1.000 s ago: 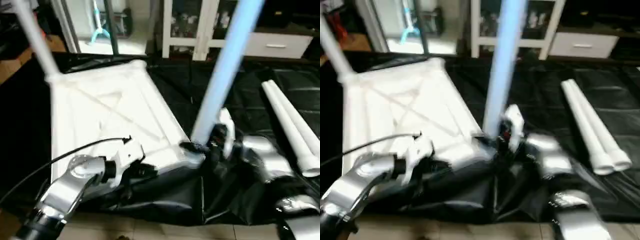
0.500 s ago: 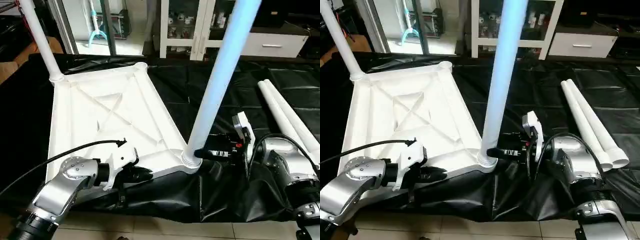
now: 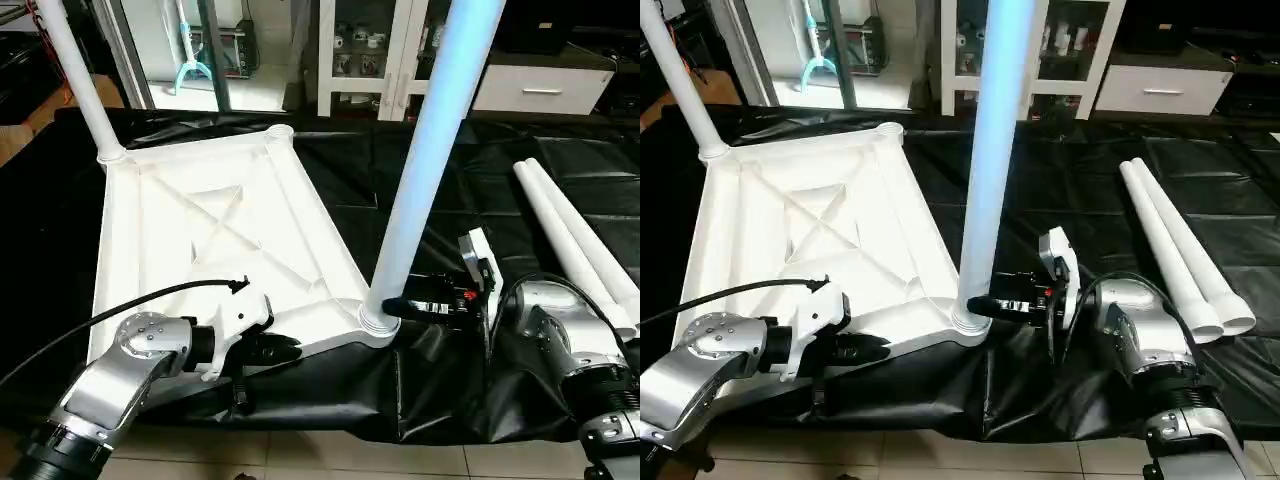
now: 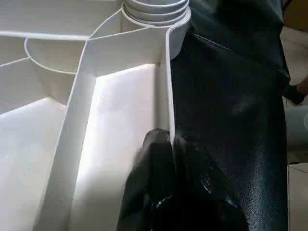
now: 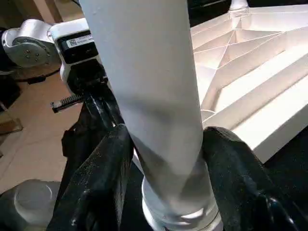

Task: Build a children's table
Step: Rotate leg to tighten

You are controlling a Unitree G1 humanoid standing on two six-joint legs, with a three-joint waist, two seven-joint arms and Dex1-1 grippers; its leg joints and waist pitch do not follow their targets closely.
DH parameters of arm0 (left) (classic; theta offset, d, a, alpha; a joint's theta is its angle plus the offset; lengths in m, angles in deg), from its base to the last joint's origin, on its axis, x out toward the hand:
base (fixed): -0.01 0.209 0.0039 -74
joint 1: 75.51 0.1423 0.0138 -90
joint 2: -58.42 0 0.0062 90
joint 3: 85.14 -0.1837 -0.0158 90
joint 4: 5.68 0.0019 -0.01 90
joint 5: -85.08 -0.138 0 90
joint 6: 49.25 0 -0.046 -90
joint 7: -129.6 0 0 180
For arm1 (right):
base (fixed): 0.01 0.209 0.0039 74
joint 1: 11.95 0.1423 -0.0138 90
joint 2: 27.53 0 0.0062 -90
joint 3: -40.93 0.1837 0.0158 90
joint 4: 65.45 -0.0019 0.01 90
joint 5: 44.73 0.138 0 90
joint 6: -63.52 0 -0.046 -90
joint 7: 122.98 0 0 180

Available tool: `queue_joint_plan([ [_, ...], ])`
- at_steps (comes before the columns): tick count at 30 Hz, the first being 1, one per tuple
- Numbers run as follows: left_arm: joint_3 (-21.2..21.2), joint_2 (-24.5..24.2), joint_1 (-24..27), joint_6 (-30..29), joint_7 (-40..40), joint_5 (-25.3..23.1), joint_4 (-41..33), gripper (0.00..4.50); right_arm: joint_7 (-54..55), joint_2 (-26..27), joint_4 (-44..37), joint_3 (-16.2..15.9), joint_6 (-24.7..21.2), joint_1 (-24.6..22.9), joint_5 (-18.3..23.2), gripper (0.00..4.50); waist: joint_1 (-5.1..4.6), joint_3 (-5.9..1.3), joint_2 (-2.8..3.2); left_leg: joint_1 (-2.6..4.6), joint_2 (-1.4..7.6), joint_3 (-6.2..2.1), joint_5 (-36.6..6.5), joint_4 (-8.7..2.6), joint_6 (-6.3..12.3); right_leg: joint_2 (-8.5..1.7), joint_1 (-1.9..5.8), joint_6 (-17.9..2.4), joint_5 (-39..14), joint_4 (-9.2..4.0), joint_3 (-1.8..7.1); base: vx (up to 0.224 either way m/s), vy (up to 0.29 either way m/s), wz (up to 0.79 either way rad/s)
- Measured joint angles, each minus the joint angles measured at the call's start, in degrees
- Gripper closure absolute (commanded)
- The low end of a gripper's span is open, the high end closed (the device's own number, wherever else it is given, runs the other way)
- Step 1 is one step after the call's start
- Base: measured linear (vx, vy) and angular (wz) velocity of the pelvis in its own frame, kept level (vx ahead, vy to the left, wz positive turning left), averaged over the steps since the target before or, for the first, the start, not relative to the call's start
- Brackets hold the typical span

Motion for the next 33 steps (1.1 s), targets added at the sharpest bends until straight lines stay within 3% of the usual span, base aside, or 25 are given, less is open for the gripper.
queue_joint_plan([
  [3, -0.03, 0.06, -0.18, 0.07, -0.22, -0.41, 0.07, 4.50, 0.65, 0.76, 0.29, 0.28, 0.75, -0.04, -0.19, 2.51, 0.00, 0.00, 0.00, 0.01, 0.01, 0.00, 0.00, -0.02, 0.00, 0.01, -0.01, 0.00, 0.00, 0.00, -0.01, 0.000, 0.000, 0.00],
  [6, -0.13, 1.92, -2.89, -0.44, -4.24, -3.89, 1.84, 4.50, 8.99, 4.83, 4.75, 2.09, 6.07, 1.48, -1.86, 2.51, -0.51, -0.01, 0.03, 0.07, 0.02, -0.01, 0.07, -0.04, -0.12, 0.01, 0.00, 0.01, 0.02, 0.05, 0.01, 0.000, 0.000, 0.00],
  [11, -0.61, 11.52, -9.71, -6.46, -17.05, -9.51, 7.21, 4.50, 34.77, 13.53, 13.10, 5.47, 12.02, 6.65, -5.12, 2.56, -1.47, -0.03, -0.12, 0.16, -0.03, 0.03, 0.10, -0.07, -0.18, 0.01, 0.05, -0.01, 0.07, -0.06, 0.12, 0.000, 0.000, 0.00],
  [19, -1.37, 21.55, -16.34, -11.25, -27.06, -14.05, 14.09, 4.50, 58.13, 21.74, 20.74, 8.36, 18.10, 11.73, -8.42, 2.57, -1.12, -0.20, -0.37, 0.25, -0.02, 0.04, 0.07, -0.25, -0.13, 0.01, 0.09, -0.04, 0.03, -0.10, 0.04, 0.000, 0.000, 0.00],
  [23, -1.67, 20.40, -15.14, -10.13, -26.80, -14.13, 13.02, 4.50, 56.11, 21.15, 22.06, 8.32, 20.50, 11.93, -9.17, 2.57, -1.30, -0.20, -0.36, 0.35, -0.01, 0.05, 0.07, -0.33, -0.14, 0.02, 0.12, -0.04, 0.02, -0.11, 0.04, 0.000, 0.000, 0.00],
  [26, -1.83, 17.32, -13.03, -7.58, -24.64, -12.85, 11.11, 4.50, 49.29, 18.53, 21.99, 7.36, 20.69, 11.80, -9.29, 1.89, -1.30, -0.17, -0.31, 0.34, 0.02, 0.04, 0.08, -0.40, -0.14, 0.06, 0.09, 0.00, 0.00, -0.11, 0.00, 0.000, 0.000, 0.00],
  [33, -0.21, 9.01, -5.39, -2.97, -13.31, -8.23, 2.83, 4.50, 26.21, 11.54, 17.65, 4.59, 17.24, 9.51, -7.26, 1.42, 0.22, 0.06, 0.05, 0.02, 0.00, -0.05, 0.09, -0.44, -0.15, 0.01, 0.00, 0.10, -0.16, -0.10, -0.19, 0.000, 0.000, 0.00],
])
